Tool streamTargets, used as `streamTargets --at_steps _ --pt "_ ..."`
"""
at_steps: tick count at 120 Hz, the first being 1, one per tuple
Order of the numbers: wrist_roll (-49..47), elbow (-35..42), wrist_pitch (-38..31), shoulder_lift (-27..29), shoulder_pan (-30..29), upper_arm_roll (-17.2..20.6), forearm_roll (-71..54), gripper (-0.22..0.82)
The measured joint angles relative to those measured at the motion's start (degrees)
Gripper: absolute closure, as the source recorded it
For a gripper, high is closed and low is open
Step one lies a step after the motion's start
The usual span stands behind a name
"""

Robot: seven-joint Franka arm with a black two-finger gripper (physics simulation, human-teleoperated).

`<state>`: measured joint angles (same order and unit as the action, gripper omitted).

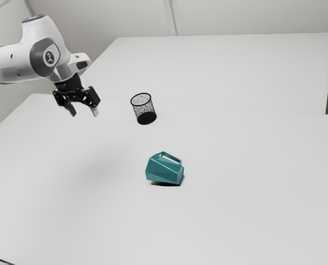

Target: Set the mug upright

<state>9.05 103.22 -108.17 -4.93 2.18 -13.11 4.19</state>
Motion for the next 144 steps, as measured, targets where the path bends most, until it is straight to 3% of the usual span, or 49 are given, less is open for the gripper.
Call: streamTargets --at_steps 24,74,144 --pt "0.1 4.0 -0.8 0.1 -0.4 0.1 8.0 0.0" --pt "5.7 8.8 -0.8 -8.0 1.0 0.0 31.5 0.0" --pt "18.6 9.5 1.5 -12.5 4.1 0.0 42.0 0.0"
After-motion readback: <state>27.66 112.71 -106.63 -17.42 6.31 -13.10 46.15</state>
